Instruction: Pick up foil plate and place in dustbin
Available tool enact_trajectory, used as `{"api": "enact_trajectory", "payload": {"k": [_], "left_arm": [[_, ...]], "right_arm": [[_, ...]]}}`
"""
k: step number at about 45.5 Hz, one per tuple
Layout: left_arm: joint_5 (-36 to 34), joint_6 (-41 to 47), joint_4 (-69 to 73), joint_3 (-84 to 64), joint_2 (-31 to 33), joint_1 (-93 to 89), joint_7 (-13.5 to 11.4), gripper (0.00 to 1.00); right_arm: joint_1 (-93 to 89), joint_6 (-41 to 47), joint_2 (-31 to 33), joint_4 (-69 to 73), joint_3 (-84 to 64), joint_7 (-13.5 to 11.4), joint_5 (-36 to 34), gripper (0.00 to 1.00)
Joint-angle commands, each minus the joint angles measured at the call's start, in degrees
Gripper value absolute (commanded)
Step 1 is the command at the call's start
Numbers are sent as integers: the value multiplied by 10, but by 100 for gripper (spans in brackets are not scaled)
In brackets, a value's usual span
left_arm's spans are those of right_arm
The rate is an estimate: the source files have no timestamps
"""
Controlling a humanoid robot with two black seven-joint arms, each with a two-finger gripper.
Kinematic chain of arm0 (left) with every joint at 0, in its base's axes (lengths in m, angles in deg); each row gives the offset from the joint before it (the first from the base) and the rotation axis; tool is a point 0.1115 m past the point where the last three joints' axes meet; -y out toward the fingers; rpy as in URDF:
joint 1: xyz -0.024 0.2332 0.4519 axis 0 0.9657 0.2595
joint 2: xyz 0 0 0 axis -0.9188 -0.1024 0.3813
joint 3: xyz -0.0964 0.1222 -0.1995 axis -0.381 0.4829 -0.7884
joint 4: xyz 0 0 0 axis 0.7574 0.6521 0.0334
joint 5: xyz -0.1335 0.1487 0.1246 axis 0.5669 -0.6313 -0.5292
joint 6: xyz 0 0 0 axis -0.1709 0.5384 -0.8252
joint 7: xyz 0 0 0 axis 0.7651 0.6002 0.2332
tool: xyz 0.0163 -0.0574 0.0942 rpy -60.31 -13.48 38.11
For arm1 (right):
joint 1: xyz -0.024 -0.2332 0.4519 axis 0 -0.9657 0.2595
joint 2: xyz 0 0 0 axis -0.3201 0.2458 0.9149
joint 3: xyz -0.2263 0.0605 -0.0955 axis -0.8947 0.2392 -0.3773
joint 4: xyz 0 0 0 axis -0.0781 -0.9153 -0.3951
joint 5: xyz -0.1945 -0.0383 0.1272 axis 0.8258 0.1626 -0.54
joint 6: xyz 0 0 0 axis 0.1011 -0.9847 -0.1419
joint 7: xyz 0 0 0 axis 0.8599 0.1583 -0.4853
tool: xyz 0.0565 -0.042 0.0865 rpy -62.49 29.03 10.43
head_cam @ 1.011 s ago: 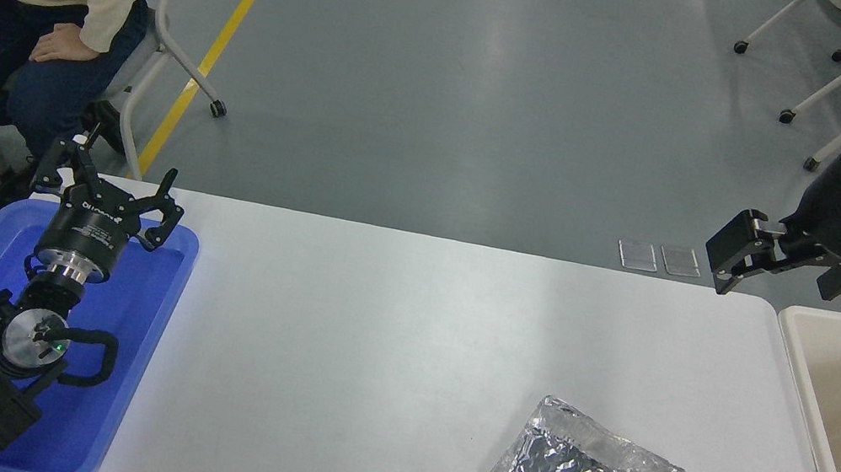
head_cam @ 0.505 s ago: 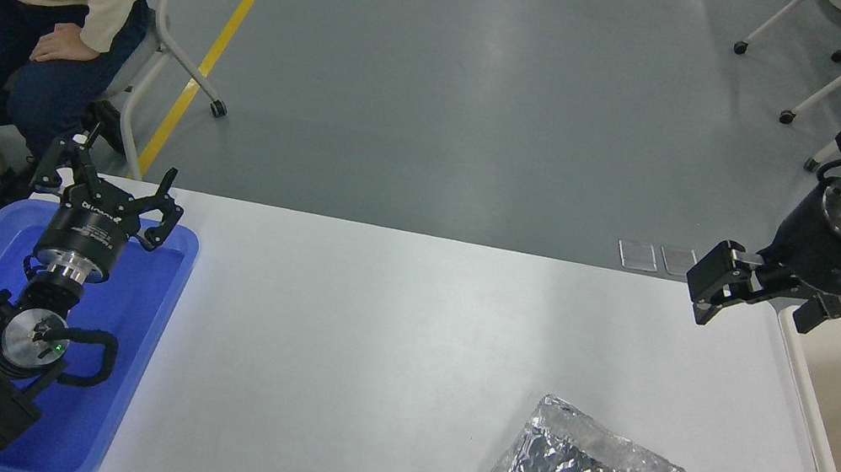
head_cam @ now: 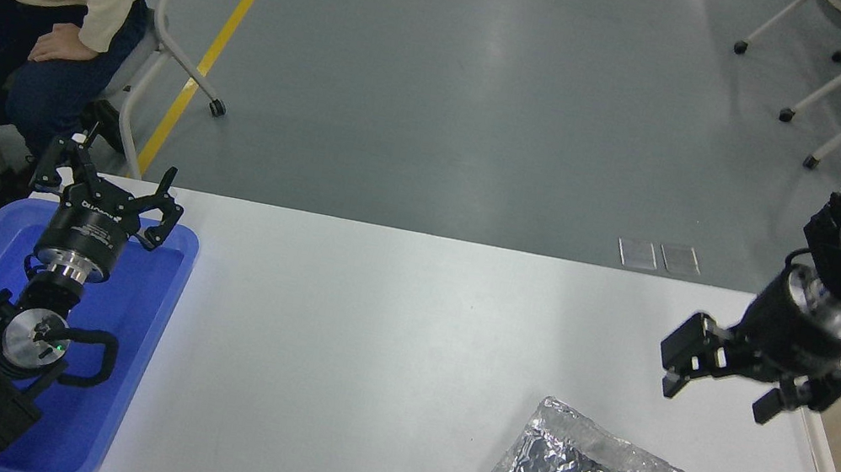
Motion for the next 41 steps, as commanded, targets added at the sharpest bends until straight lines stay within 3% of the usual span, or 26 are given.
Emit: {"api": "enact_trajectory", "payload": {"k": [1, 17, 35, 41], "left_arm": [[0, 1, 0, 0, 0, 0, 0, 100], [0, 2, 0, 0, 0, 0, 0, 100], [0, 1, 0, 0, 0, 0, 0, 100], [0, 1, 0, -1, 0, 0, 0, 100]], "right_arm": [[-92, -91, 11, -14, 9, -1, -23, 93], [-218, -218, 41, -13, 87, -1, 35, 92], [-264, -239, 44, -16, 95, -1, 38, 91], [-297, -286, 44, -18, 108, -1, 38, 91]]}}
